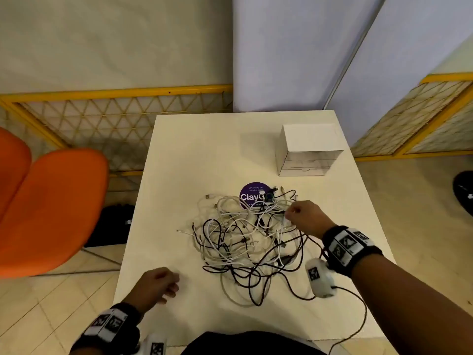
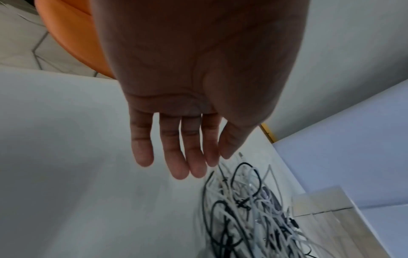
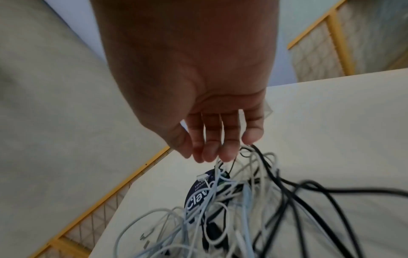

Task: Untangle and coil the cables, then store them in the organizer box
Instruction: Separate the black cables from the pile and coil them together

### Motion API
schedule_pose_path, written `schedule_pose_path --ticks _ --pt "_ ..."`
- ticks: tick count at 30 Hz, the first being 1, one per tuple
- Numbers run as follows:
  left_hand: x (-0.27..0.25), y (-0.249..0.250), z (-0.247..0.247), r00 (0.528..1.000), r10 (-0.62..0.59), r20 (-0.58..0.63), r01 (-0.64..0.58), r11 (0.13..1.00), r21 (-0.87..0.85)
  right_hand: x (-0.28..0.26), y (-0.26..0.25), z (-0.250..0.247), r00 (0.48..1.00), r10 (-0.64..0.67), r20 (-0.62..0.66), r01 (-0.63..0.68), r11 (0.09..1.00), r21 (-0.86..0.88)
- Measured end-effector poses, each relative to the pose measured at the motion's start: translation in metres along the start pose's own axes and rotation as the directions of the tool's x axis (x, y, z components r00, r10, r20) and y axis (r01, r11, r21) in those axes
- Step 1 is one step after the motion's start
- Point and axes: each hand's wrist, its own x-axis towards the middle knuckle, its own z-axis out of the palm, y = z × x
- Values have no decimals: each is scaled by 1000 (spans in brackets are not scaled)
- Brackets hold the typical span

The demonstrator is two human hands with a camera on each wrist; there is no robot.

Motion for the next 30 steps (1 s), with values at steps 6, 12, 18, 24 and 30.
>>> schedule_pose_path --ticks 6,12,18,24,30 --pt "6 43 29 994 91 -58 -93 995 -31 74 -21 -11 995 -72 -64 53 965 -258" --pt "6 88 57 982 169 -84 -172 984 -41 121 -19 6 988 -130 89 157 851 -501" --pt "7 120 72 969 231 -84 -237 968 -76 132 -9 22 970 -173 171 243 653 -717" --pt "4 143 82 956 288 -48 -292 951 -100 125 -8 16 978 -148 145 206 622 -756" --pt "0 158 88 925 381 -4 -379 918 -114 97 -31 -6 981 -179 71 191 948 -254"
